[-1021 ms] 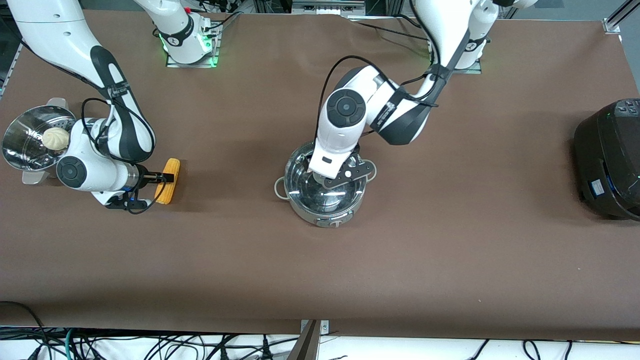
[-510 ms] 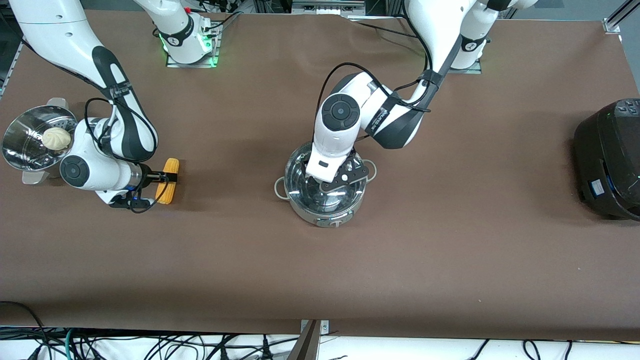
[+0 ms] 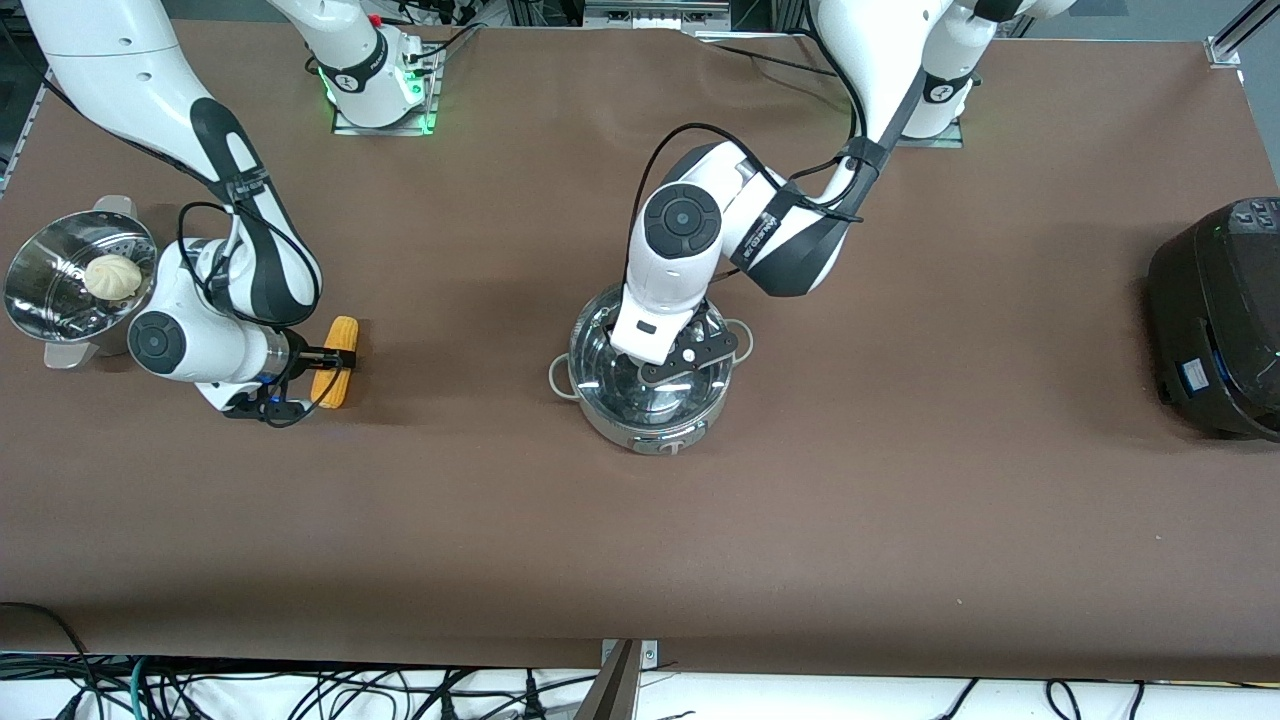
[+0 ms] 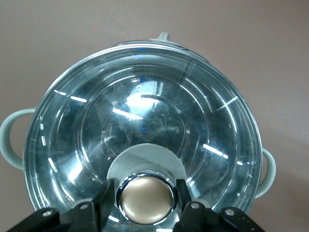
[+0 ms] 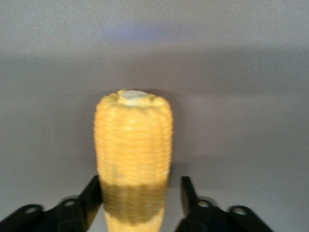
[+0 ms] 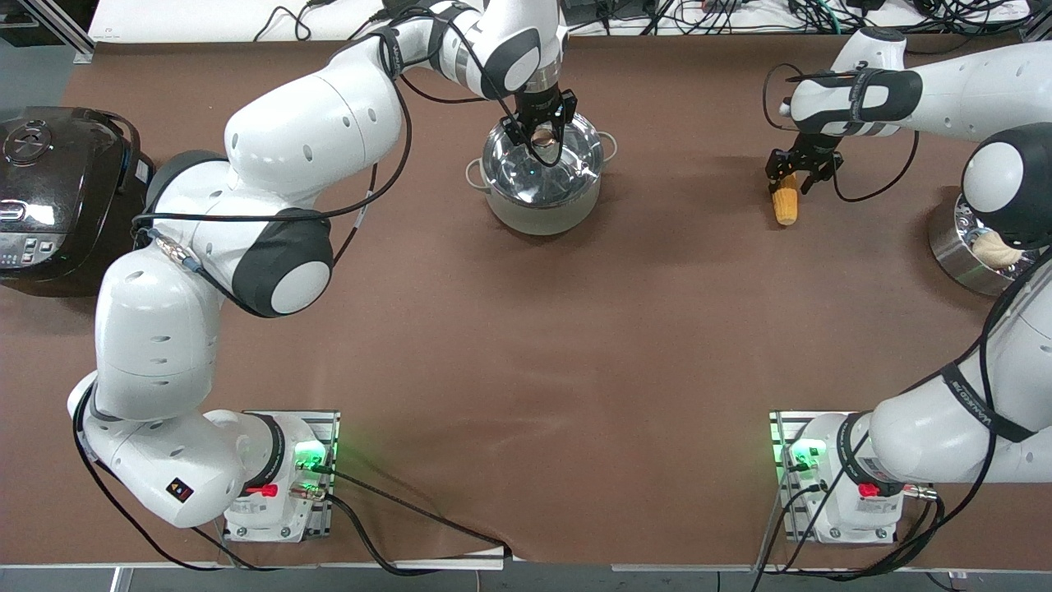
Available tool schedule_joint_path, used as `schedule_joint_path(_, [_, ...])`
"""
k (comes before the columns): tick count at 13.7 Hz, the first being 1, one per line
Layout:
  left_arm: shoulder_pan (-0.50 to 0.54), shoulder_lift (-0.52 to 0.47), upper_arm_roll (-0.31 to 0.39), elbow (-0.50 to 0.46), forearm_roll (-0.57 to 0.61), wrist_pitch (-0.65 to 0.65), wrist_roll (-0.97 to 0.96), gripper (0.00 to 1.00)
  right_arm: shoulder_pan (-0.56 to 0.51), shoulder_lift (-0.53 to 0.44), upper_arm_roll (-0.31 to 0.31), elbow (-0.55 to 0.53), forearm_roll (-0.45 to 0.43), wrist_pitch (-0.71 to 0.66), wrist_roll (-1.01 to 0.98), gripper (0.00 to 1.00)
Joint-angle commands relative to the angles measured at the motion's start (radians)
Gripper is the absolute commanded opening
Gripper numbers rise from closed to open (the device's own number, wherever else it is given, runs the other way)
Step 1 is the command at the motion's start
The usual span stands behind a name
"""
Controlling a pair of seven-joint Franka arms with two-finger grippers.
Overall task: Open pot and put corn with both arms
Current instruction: 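Grasp the glass lid knob with the left gripper and lift, then set the lid aside with the left gripper while the right gripper carries corn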
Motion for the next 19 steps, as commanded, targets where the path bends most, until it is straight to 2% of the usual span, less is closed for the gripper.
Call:
schedule_joint_path(1, [-0.016,0.015,0.013,0.031,0.021,-0.008,-0.015,0.43,0.001,-0.010,0.006,-0.014,0.017,0.015,-0.005,0.17])
schedule_joint_path(2, [-0.016,0.013,0.013,0.030,0.023,-0.009,-0.010,0.27,0.001,-0.010,0.006,-0.011,0.017,0.007,-0.001,0.11])
schedule_joint_path(3, [-0.016,0.012,0.013,0.030,0.023,-0.012,-0.010,0.10,0.001,-0.014,0.011,-0.007,0.017,0.004,0.014,0.09])
schedule_joint_path(4, [-0.016,0.010,0.015,0.030,0.024,-0.020,-0.009,0.00,0.001,-0.019,0.017,0.000,0.017,0.003,0.022,0.10])
schedule_joint_path(6, [-0.013,-0.007,0.013,0.031,0.029,-0.046,-0.006,0.00,0.001,-0.042,0.019,0.030,0.017,-0.049,0.028,0.10])
schedule_joint_path(10, [0.000,-0.072,0.012,0.033,0.025,-0.155,0.002,0.00,0.003,-0.088,0.029,0.183,0.015,-0.282,0.033,0.10])
schedule_joint_path(12, [0.035,-0.121,0.009,0.031,0.014,-0.205,0.013,0.00,0.003,-0.091,0.031,0.300,0.015,-0.414,0.033,0.10])
schedule_joint_path(15, [0.121,-0.213,0.002,-0.025,-0.009,-0.244,0.163,0.00,0.004,-0.091,0.037,0.473,0.018,-0.598,0.033,0.10])
schedule_joint_path(17, [0.190,-0.278,0.004,-0.097,-0.012,-0.268,0.284,0.00,0.009,-0.091,0.087,0.576,0.020,-0.681,0.100,0.10])
schedule_joint_path(19, [0.269,-0.353,0.004,-0.195,-0.014,-0.270,0.426,0.00,0.015,-0.091,0.208,0.650,0.015,-0.729,0.317,0.10])
